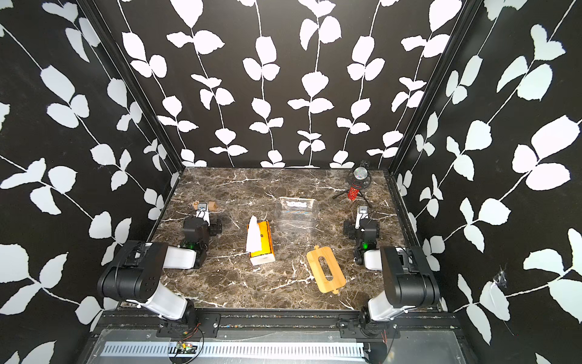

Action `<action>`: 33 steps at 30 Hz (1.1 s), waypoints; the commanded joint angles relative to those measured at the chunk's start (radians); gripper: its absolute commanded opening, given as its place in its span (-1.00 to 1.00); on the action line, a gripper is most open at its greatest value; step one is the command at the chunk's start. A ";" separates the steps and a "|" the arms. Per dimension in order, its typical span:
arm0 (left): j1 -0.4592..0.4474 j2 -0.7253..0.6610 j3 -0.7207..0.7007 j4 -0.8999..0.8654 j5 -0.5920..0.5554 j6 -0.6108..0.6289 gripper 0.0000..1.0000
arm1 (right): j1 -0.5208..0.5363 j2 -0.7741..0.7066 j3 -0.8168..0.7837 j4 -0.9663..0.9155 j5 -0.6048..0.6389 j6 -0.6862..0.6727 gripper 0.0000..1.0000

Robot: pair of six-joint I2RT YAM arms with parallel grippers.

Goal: Put the tissue paper into the tissue box
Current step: Move the tissue box to the center of the board.

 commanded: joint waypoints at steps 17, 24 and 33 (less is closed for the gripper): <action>-0.005 -0.491 0.350 -0.825 0.073 -0.207 0.97 | 0.147 -0.452 0.402 -0.768 -0.038 0.146 0.97; -0.029 -0.485 0.478 -0.940 0.456 -0.300 0.89 | 0.359 -0.218 0.750 -1.099 0.023 0.207 0.77; -0.169 -0.428 0.525 -1.053 0.551 -0.261 0.89 | 0.400 0.128 0.928 -1.204 0.086 0.345 0.48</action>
